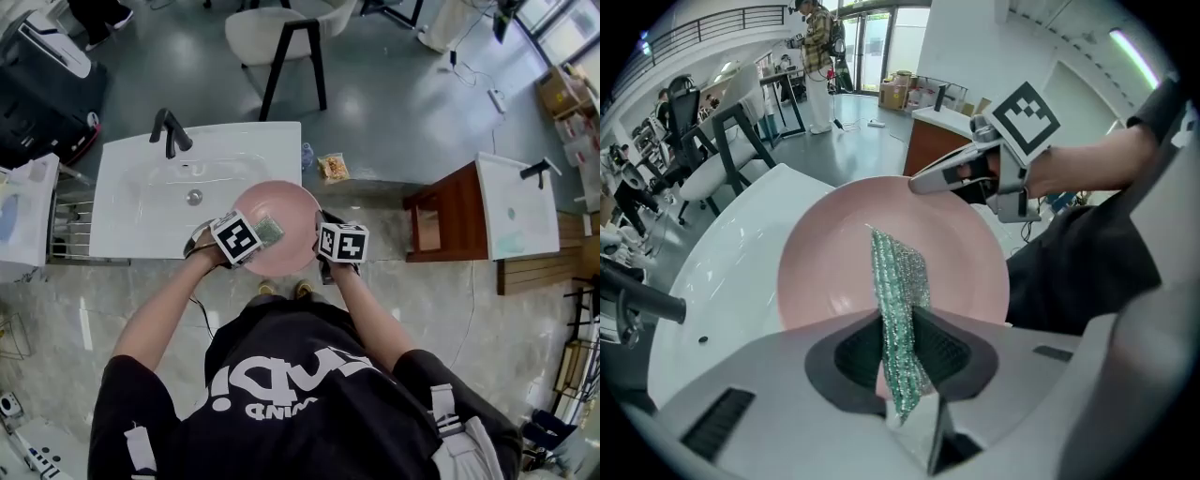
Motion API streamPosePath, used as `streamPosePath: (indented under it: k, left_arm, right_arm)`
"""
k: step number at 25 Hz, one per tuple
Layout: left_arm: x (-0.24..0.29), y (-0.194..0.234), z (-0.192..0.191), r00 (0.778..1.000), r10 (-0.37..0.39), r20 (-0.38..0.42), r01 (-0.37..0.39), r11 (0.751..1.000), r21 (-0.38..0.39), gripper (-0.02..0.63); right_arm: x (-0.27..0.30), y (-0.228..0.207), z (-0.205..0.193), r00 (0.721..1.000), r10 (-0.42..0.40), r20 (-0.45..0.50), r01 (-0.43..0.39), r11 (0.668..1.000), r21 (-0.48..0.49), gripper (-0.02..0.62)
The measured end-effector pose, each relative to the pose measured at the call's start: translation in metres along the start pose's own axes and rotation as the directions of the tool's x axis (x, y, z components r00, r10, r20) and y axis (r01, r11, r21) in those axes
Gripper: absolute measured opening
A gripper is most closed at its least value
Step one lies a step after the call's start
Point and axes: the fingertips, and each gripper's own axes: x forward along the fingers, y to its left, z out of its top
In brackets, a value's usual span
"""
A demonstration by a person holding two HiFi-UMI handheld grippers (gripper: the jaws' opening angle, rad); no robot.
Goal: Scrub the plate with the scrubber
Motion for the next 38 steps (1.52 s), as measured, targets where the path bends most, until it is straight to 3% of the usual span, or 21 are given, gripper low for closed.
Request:
streamPosePath:
  k: [9,13,19,24,31,38]
  left_arm:
    - [0.006,-0.03,0.003,0.996,-0.082,-0.033,0.081,0.996,-0.042,0.095]
    - [0.014,-0.039,0.022,0.996,-0.086,0.013,0.086,0.996,0.009,0.095]
    - [0.023,-0.046,0.035,0.994,-0.109,0.016,0.108,0.994,0.034,0.095]
    - [0.034,-0.041,0.049,0.992,-0.113,0.062,0.114,0.994,-0.003,0.098]
    - [0.037,-0.014,0.063,0.99,-0.057,0.126,0.068,0.994,-0.082,0.1]
    - [0.04,0.004,0.068,0.99,-0.065,0.126,0.081,0.989,-0.122,0.104]
  right_arm:
    - [-0.005,-0.001,-0.003,1.0,-0.027,-0.009,0.027,1.0,0.016,0.028]
    - [-0.005,-0.001,-0.005,1.0,-0.03,-0.004,0.03,0.999,0.031,0.028]
    - [-0.004,0.001,-0.006,1.0,-0.021,0.004,0.021,0.999,0.041,0.028]
    - [-0.006,0.0,-0.006,1.0,-0.015,0.006,0.015,0.999,0.043,0.028]
    - [0.0,0.006,-0.009,0.997,0.069,-0.026,-0.068,0.996,0.052,0.026]
    - [0.0,0.006,-0.008,0.996,0.076,-0.046,-0.075,0.997,0.026,0.027]
